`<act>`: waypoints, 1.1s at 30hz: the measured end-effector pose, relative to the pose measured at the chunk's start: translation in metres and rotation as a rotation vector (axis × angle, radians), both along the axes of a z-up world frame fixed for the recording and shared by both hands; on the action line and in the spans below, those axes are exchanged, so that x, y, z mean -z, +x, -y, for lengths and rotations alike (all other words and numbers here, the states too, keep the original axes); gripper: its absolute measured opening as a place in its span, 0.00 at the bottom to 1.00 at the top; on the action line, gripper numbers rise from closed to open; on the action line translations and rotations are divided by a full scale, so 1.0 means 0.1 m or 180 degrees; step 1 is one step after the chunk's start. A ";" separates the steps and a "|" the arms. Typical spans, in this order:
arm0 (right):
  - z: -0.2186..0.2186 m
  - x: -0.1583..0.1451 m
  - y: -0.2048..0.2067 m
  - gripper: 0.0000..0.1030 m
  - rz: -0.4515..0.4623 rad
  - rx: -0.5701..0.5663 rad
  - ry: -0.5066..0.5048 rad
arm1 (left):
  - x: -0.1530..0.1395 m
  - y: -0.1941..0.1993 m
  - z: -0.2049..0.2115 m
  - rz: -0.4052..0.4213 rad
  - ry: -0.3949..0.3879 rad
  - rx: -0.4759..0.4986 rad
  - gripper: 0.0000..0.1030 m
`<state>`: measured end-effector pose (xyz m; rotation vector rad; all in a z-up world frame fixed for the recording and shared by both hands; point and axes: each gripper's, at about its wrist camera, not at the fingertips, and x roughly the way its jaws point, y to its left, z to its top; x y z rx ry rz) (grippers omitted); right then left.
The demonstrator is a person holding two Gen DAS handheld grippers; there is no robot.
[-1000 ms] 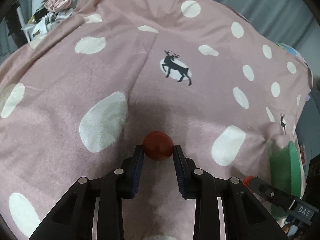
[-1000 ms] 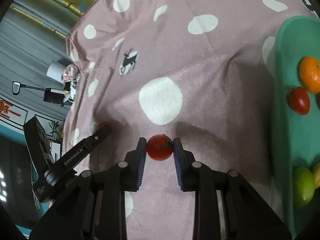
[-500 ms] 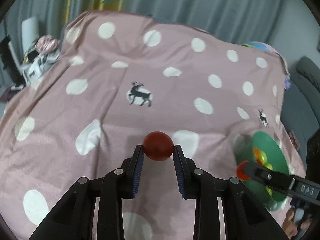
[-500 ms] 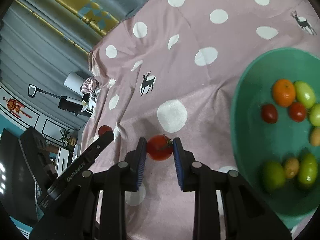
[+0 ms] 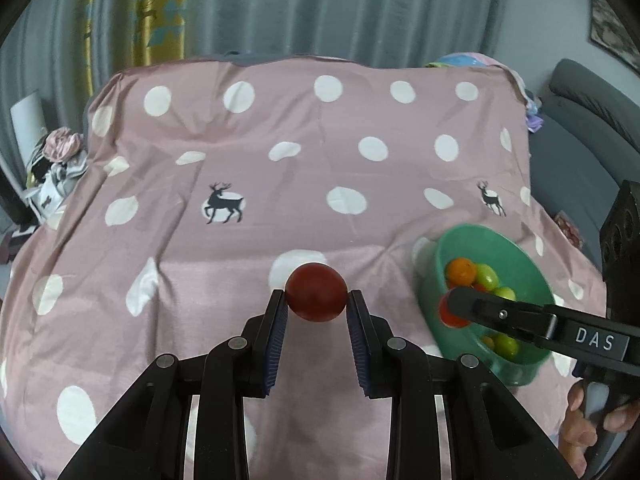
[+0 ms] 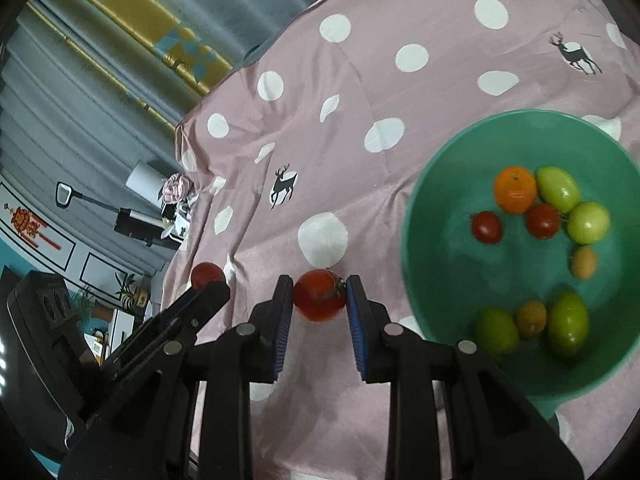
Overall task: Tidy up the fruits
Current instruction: 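Carry both tomatoes into the green basin and open both grippers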
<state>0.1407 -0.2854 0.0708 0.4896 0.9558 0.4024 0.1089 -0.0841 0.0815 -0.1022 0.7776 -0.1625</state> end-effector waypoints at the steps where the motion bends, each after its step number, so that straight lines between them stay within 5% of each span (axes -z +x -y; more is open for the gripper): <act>1: 0.02 -0.01 -0.01 0.27 0.0002 0.0007 0.0011 | -0.01 -0.01 0.02 0.0001 -0.0028 0.0007 0.30; 10: 0.35 -0.08 -0.23 0.27 0.0069 0.0244 -0.0004 | -0.14 -0.08 0.41 0.0090 -0.0374 0.0293 0.30; 16: 0.76 -0.12 -0.38 0.27 0.0105 0.0534 -0.0101 | -0.13 -0.09 0.99 0.0200 -0.0269 0.0690 0.30; 22: 1.16 -0.06 -0.47 0.27 0.0016 0.0944 -0.0356 | 0.09 0.06 1.43 -0.0043 -0.0299 0.1065 0.30; 33: 1.29 0.07 -0.43 0.27 -0.0153 0.1037 -0.0478 | 0.35 0.22 1.60 -0.0281 -0.0354 0.1131 0.30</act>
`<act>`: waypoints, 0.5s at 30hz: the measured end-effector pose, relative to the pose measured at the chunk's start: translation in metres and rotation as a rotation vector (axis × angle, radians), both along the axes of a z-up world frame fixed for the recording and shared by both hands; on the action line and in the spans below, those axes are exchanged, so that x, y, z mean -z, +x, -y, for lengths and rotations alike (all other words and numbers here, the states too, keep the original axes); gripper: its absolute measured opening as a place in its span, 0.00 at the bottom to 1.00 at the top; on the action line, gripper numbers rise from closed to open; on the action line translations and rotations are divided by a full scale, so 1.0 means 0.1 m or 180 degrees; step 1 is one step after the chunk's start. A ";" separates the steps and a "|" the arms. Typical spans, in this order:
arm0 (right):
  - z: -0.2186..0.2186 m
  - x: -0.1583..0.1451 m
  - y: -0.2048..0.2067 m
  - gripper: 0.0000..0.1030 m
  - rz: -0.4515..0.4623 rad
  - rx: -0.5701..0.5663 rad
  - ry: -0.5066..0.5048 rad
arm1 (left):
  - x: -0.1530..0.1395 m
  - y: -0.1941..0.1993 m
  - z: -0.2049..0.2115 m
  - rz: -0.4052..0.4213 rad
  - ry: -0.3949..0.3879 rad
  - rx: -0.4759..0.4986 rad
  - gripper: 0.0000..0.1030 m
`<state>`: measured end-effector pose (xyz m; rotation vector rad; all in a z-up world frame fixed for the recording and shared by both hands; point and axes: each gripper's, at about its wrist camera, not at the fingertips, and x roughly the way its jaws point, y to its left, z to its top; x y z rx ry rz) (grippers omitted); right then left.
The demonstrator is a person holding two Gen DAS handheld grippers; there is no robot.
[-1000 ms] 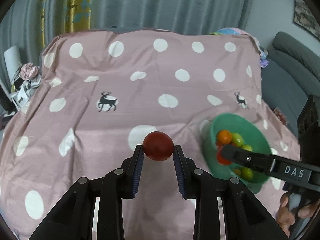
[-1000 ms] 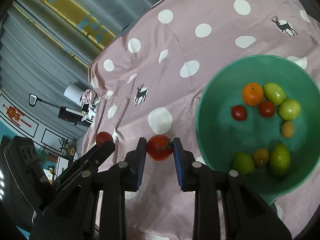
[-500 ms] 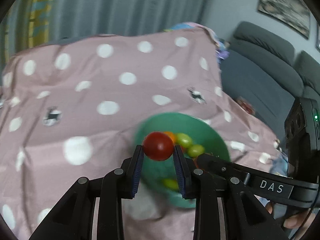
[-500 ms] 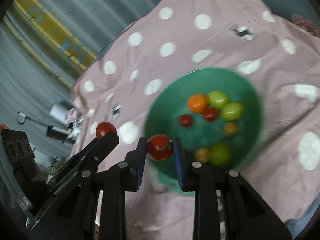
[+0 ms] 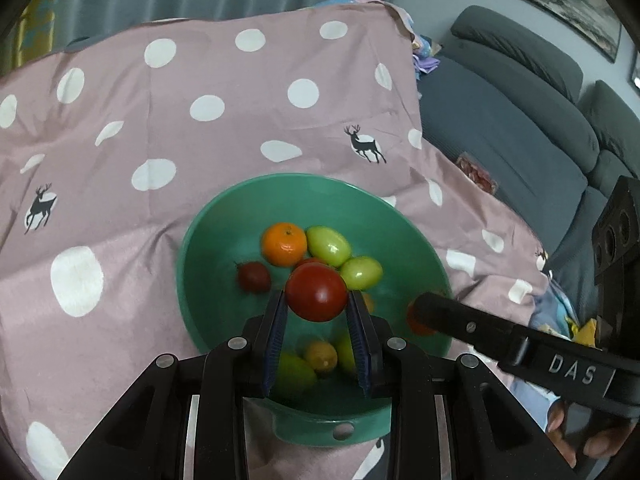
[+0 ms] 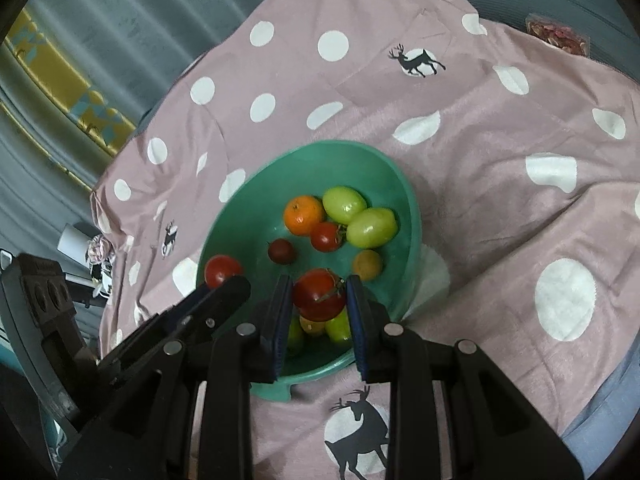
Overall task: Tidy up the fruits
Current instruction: 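Carry both tomatoes into the green basin and open both grippers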
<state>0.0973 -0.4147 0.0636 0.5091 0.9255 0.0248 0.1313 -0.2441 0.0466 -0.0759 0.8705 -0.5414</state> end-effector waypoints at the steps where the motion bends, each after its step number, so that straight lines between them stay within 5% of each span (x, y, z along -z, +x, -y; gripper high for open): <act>1: -0.01 0.02 0.00 0.28 -0.0018 0.0001 -0.0002 | 0.02 0.01 0.00 -0.0029 0.0020 0.0022 0.30; 9: -0.01 0.04 -0.01 0.28 -0.0077 0.0027 0.0001 | 0.12 -0.01 0.14 -0.0111 0.0254 0.0038 0.30; 11: 0.01 0.02 -0.03 0.32 -0.0105 0.0059 0.0001 | 0.14 -0.02 0.18 -0.0167 0.0407 0.0031 0.38; 12: 0.02 0.01 -0.04 0.35 -0.0129 0.0087 -0.0006 | 0.15 -0.02 0.19 -0.0186 0.0471 0.0025 0.53; 15: 0.05 -0.04 -0.10 0.55 -0.0089 0.0099 0.0141 | 0.15 -0.10 0.21 -0.0084 0.0529 0.0103 0.70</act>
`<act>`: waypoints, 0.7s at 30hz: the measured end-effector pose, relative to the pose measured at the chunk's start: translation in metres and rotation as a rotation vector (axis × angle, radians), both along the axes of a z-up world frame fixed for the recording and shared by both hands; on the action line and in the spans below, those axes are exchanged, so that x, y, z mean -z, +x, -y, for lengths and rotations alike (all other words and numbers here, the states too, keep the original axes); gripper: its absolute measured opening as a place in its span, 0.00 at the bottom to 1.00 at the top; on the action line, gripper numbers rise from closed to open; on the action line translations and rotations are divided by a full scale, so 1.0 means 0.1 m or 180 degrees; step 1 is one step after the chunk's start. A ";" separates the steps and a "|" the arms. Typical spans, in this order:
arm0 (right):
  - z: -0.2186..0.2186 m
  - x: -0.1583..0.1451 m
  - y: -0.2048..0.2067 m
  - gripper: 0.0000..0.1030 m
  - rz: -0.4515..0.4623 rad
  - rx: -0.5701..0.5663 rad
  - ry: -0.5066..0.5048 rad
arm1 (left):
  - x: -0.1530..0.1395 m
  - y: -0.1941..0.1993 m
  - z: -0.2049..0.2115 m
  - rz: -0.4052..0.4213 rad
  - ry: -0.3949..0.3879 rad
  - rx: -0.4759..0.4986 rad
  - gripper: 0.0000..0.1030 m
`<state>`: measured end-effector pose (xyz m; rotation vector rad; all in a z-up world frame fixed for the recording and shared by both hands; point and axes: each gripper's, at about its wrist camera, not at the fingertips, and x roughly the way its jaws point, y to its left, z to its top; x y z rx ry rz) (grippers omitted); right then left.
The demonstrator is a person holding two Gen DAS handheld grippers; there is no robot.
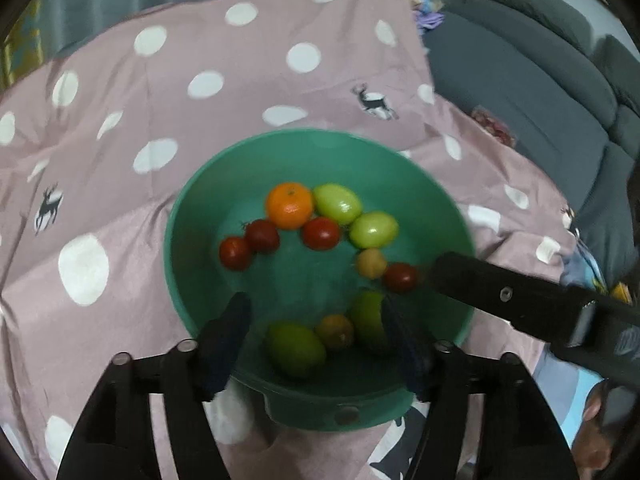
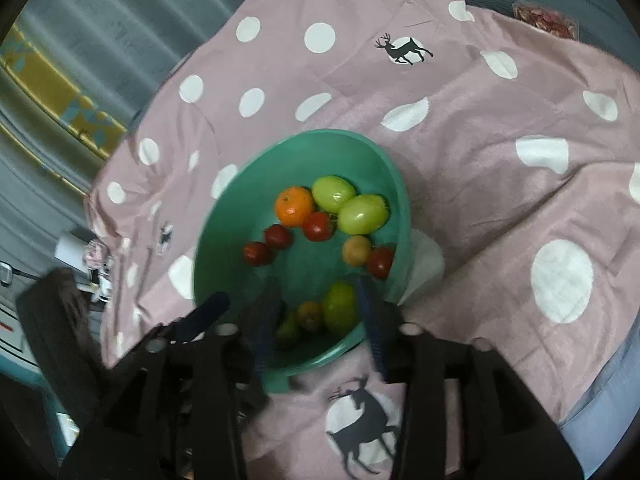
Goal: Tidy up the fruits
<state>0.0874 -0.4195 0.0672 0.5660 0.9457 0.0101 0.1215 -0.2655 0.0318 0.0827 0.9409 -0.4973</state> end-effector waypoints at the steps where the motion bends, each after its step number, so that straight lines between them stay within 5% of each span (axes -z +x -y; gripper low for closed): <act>1: 0.01 -0.02 -0.02 0.73 0.0020 -0.0008 0.0064 | -0.01 -0.03 0.00 0.0019 0.0027 0.0004 0.74; 3: 0.03 -0.03 -0.07 0.90 -0.0069 0.0085 0.0036 | -0.03 -0.08 0.03 0.0031 0.0101 0.0013 0.76; 21: 0.35 0.02 -0.37 0.91 -0.0381 0.0447 0.0192 | -0.09 -0.37 -0.04 -0.0129 0.0383 -0.0168 0.85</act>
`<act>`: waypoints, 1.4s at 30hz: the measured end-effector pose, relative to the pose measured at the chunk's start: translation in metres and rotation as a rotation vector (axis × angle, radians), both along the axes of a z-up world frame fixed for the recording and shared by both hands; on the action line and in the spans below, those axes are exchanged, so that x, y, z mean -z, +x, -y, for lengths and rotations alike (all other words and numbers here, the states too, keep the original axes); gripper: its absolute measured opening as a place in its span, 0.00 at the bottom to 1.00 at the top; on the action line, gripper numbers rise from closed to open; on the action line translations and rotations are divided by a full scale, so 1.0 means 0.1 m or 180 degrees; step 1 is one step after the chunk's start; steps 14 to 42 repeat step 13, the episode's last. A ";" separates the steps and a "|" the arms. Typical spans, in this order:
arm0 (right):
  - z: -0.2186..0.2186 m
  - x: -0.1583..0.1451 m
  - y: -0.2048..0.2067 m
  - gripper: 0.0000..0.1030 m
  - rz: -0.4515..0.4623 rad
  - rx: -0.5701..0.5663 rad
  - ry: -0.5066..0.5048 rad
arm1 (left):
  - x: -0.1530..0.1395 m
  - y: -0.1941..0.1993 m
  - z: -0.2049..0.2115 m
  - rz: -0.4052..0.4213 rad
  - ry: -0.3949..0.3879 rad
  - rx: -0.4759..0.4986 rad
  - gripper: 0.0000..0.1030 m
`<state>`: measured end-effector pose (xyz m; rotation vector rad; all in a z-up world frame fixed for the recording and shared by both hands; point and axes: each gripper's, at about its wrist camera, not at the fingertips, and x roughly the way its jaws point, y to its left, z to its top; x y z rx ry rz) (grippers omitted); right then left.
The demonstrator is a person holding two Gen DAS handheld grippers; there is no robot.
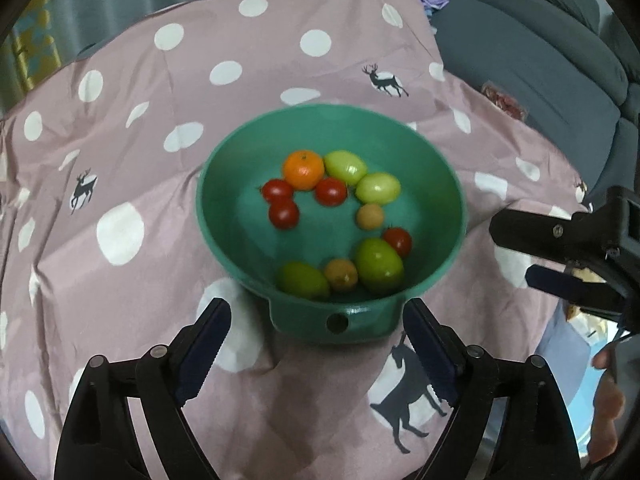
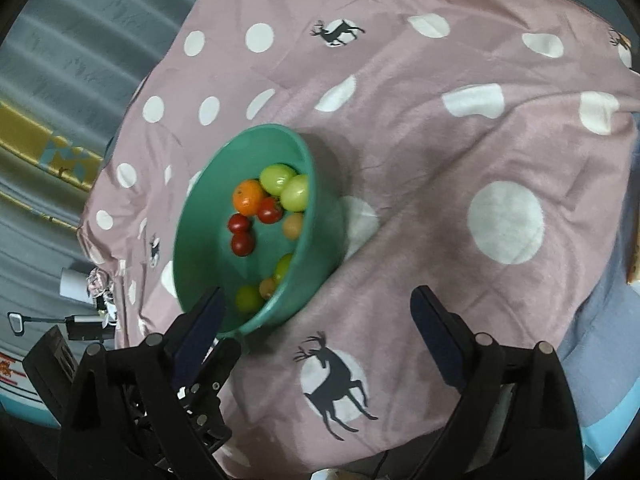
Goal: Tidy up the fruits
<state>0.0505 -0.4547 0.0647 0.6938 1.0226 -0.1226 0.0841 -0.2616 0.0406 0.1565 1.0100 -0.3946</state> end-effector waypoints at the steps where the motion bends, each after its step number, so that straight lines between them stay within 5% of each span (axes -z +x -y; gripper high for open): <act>1: 0.01 0.01 0.00 0.91 -0.0014 0.0006 -0.0011 | 0.01 -0.02 0.00 0.0001 -0.0018 0.0011 0.85; 42: 0.03 0.03 -0.02 0.91 -0.0069 -0.0013 0.0026 | 0.02 -0.17 0.09 0.0089 0.0070 0.0133 0.85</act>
